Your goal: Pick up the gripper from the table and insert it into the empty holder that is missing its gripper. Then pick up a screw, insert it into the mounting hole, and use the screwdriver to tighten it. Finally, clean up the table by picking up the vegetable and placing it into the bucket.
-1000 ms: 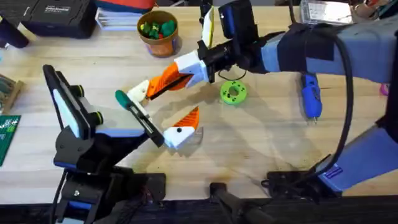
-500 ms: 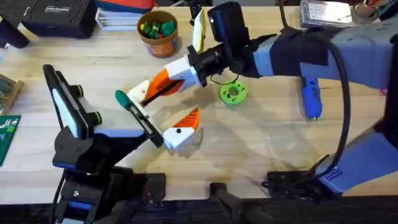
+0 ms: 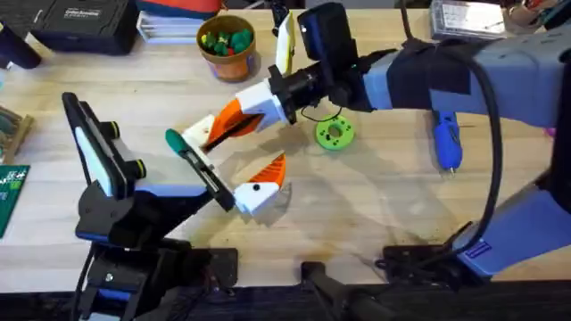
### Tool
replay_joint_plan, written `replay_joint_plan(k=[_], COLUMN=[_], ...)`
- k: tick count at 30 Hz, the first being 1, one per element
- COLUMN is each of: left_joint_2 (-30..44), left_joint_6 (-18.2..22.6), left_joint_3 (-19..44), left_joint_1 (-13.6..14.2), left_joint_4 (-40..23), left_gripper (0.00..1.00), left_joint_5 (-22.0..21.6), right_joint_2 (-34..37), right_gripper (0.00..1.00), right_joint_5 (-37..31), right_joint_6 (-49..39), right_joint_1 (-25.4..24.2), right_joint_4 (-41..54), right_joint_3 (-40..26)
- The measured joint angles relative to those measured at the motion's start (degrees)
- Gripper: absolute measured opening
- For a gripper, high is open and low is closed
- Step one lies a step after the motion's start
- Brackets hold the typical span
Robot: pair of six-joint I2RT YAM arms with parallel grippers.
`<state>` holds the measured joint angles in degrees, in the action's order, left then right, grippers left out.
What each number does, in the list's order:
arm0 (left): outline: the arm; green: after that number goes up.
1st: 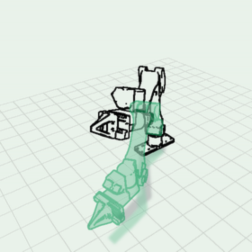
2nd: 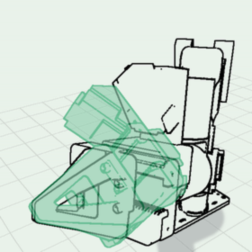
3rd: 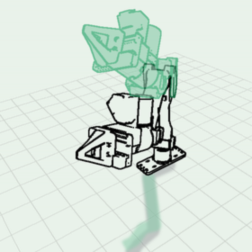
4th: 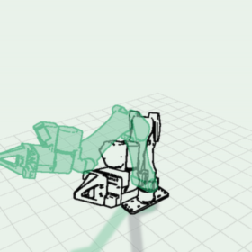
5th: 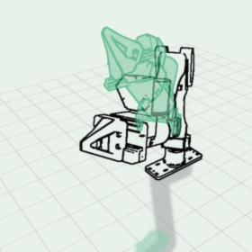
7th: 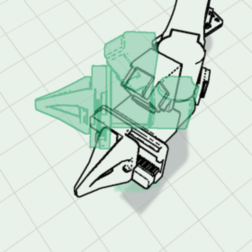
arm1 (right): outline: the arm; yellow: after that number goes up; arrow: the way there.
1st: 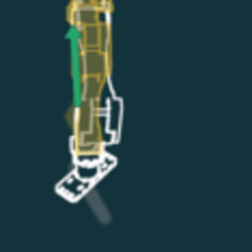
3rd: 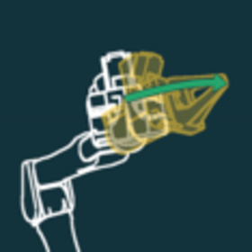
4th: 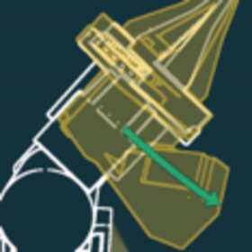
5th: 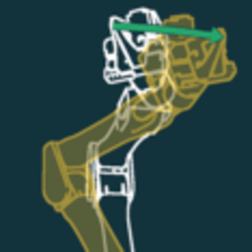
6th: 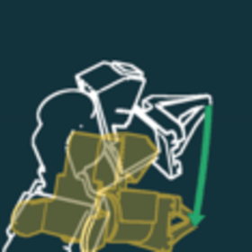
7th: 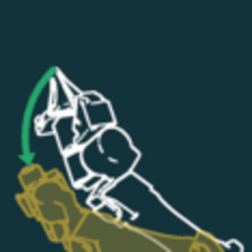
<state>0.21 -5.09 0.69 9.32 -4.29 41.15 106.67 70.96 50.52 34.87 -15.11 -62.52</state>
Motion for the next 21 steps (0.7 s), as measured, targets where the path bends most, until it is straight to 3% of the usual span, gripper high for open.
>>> replay_joint_plan(k=[21], left_joint_2=[0.00], left_joint_6=[0.20], left_joint_3=[0.00], left_joint_1=[0.00], left_joint_4=[0.00], left_gripper=[0.986], left_joint_5=[0.95], right_joint_2=[0.00], right_gripper=[0.064], right_joint_5=[1.73], right_joint_6=[-1.38], right_joint_1=[-0.35], right_joint_4=[0.24], right_joint_3=[0.00])
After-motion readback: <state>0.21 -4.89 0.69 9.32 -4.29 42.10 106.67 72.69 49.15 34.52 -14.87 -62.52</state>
